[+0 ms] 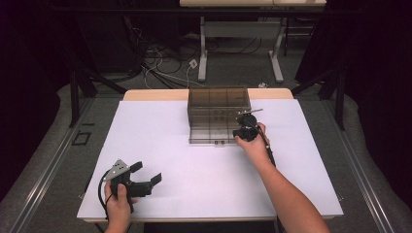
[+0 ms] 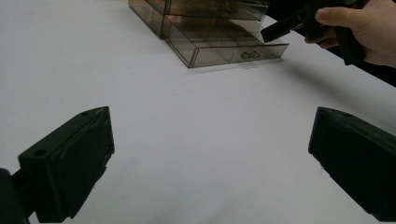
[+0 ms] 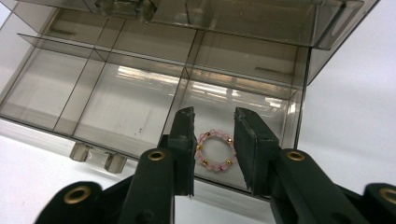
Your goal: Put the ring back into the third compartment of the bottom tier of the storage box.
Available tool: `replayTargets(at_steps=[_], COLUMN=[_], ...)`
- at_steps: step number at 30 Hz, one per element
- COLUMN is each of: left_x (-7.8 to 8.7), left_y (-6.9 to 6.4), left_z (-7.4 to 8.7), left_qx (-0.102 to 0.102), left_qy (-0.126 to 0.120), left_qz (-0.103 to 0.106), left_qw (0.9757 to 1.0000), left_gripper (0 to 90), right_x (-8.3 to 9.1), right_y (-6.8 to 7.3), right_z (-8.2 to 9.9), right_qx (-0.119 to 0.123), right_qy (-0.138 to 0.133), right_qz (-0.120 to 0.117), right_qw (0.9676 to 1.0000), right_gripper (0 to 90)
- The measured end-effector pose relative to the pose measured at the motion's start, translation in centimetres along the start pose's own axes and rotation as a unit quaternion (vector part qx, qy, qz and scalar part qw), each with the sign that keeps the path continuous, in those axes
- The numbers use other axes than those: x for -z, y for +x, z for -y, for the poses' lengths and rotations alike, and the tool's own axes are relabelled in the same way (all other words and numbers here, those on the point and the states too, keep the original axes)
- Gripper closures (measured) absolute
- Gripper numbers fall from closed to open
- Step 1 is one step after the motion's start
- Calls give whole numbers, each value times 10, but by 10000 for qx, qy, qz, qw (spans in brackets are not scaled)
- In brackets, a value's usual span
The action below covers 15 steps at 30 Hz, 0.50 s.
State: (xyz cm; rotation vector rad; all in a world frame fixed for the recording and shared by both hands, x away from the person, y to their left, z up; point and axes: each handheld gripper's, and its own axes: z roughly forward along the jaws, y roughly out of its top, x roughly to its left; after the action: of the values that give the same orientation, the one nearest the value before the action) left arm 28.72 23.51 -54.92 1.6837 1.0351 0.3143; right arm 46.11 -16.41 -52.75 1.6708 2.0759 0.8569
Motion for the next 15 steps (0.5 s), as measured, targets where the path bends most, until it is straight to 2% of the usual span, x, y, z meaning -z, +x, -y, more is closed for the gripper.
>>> replayTargets(at_steps=[15], left_x=[-1], left_y=[0], left_z=[0], left_qx=[25], left_qy=[12], left_qz=[3], left_qw=[10000], left_gripper=[4], right_x=[8], right_y=[5], right_z=[2], right_qx=[202], right_qy=[-163], right_qz=[-175], right_qw=[9995], right_gripper=[571])
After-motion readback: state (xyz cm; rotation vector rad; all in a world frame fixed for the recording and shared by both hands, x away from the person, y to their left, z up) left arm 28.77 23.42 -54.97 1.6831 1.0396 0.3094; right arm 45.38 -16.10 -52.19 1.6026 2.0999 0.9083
